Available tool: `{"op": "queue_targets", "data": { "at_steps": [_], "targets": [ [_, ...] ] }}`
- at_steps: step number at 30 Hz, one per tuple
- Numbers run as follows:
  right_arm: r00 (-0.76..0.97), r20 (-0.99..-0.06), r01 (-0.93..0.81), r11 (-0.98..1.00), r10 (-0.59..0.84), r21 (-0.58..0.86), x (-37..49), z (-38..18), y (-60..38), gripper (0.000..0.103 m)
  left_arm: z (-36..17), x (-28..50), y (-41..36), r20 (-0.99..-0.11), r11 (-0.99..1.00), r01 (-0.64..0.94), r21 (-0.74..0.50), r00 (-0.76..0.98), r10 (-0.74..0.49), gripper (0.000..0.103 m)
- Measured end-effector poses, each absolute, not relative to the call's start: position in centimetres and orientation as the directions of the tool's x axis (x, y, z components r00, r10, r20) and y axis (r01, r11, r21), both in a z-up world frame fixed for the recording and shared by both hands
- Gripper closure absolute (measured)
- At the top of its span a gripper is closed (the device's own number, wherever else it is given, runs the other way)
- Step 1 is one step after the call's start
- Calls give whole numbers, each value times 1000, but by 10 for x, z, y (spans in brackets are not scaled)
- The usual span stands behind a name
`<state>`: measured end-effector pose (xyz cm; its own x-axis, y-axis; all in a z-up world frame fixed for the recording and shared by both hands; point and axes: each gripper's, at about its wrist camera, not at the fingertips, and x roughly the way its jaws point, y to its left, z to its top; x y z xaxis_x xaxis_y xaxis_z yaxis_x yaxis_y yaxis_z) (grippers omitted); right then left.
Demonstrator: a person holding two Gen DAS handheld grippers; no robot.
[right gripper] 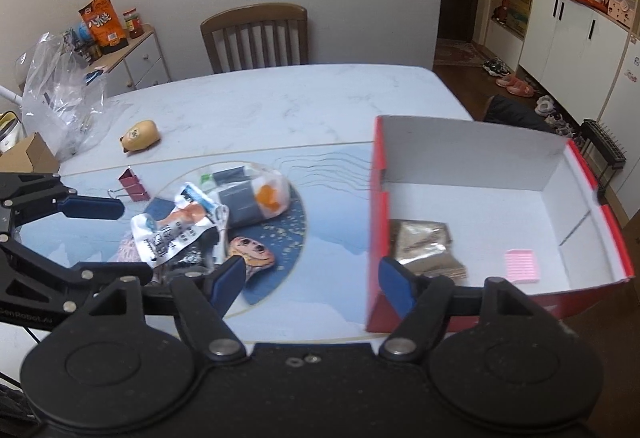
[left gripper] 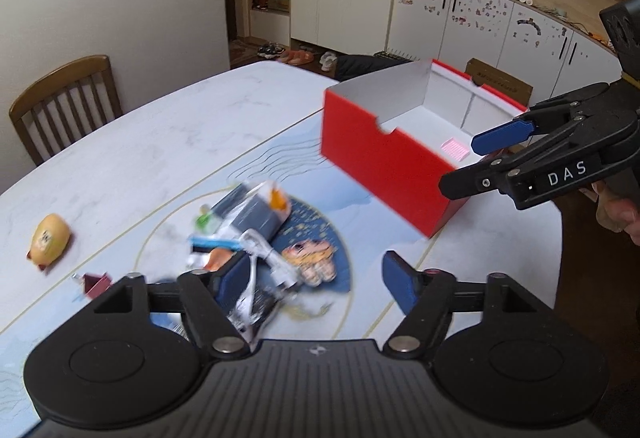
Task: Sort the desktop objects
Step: 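Grasp the purple-printed bread bag with left tool while right tool grasps bunny plush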
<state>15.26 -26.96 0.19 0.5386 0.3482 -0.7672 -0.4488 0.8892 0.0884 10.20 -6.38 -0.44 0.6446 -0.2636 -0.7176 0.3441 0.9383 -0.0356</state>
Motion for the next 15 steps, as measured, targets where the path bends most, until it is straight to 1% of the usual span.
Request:
{"op": "queue_targets", "data": {
  "at_steps": [1,3,6,8,10,11,15],
  "targets": [
    [536,-770,-449,889,347,89,153,-1,-265,29,-7,100,-58,-718,940,339,-39,645,-262,24],
    [529,-776,-448,890,343,88,153,-7,-256,27,-11,99,-48,-723,943,329,-46,640,-258,22],
    [524,-781,-449,889,339,84,153,-16,-245,25,-19,97,-33,-727,948,313,-53,639,-252,14],
    [521,-784,-451,889,338,84,154,-22,-238,22,-25,95,-24,-729,949,311,-55,637,-251,12],
    [521,-785,-448,890,335,82,155,-29,-233,15,-32,94,-17,-734,949,310,-53,633,-248,1],
    [523,-784,-450,889,335,80,155,-32,-230,12,-36,94,-13,-736,950,308,-52,632,-245,0],
    [515,-788,-452,888,336,83,158,-44,-219,11,-53,96,-2,-756,952,299,-58,610,-237,0]
  ]
}}
